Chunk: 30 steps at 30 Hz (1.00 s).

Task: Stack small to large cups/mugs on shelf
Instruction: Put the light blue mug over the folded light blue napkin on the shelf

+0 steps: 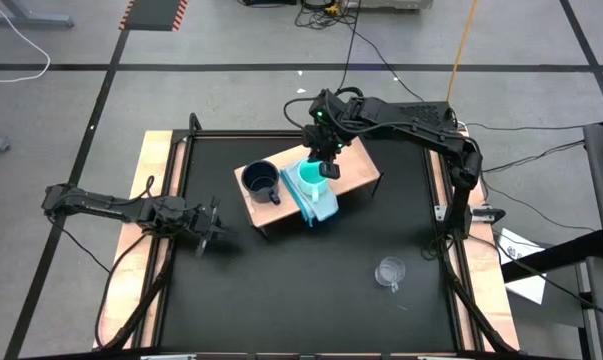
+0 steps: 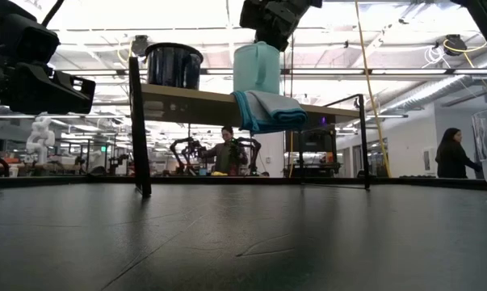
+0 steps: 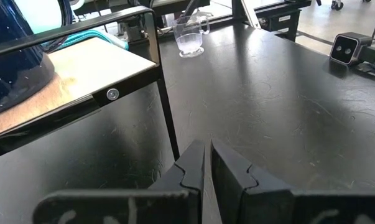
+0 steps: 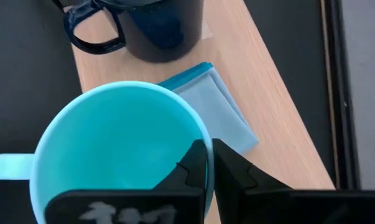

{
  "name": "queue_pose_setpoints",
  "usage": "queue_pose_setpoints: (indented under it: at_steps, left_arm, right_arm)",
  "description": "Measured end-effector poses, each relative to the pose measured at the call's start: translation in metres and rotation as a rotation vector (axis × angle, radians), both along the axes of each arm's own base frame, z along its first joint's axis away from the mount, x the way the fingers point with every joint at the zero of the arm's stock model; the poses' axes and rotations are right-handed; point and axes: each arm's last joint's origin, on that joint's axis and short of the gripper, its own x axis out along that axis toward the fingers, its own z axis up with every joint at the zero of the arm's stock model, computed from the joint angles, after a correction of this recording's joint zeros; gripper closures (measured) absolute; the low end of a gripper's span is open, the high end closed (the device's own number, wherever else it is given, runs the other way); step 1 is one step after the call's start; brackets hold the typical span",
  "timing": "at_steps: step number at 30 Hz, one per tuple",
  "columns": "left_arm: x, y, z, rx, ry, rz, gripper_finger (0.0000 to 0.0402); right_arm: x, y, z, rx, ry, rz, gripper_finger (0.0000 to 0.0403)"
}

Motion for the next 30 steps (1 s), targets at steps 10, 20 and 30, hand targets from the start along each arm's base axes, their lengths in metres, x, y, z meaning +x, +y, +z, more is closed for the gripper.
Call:
queue_pose_setpoints:
  at_steps: [10,20,30]
  left_arm:
    - [0.0000,0.0000,0.0000,-0.001,0.000,0.000,0.0371]
    - [0.0000,0.0000,-0.0001,-0.002,0.002,0.000,0.0371]
    - [-0.0001,0.0000,-0.0002,-0.003,0.003,0.000,0.0371]
  right_arm:
    - [0.0015,-0.0005,-0.0006,0.020,-0.013,-0.007,0.0400]
    - [0.0043,-0.0005,-0.0074,0.027,0.005,-0.002,0.0339]
    - [0.0026,-0.0001,-0.0039,0.025,-0.003,0.001,0.0308]
